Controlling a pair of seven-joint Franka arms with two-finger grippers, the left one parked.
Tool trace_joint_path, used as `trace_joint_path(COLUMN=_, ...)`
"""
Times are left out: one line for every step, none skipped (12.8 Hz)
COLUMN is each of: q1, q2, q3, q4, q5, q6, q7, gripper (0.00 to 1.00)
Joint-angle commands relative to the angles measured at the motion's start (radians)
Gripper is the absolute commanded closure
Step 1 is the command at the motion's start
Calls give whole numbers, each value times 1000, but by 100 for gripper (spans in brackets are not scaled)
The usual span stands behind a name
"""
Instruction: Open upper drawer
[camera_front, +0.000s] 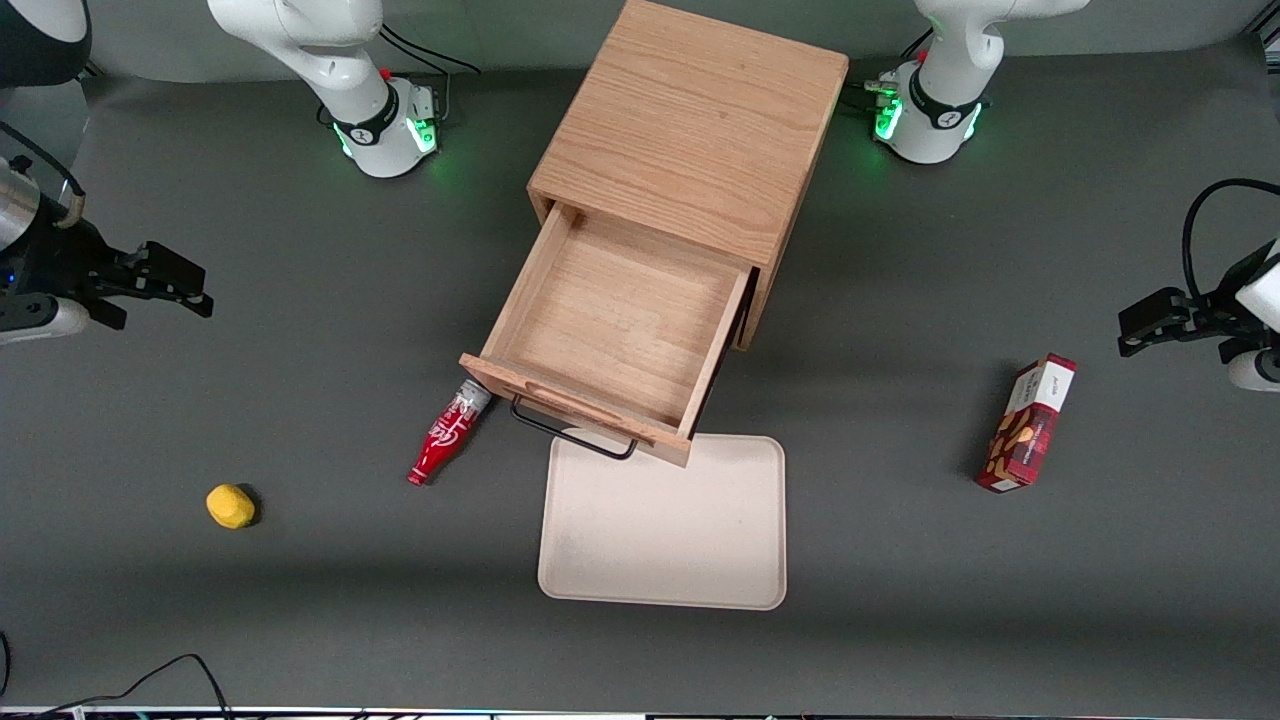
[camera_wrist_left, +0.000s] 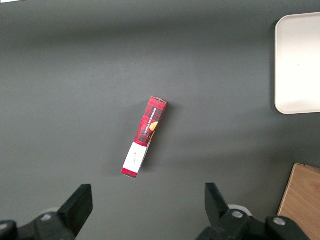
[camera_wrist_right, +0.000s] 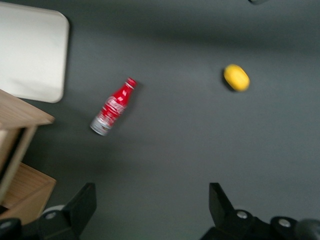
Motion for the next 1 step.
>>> trace_joint_path(q1=-15, q2=-74, q3=4, q4=-98, q5=-27, q6=14, q7=34, gripper=0)
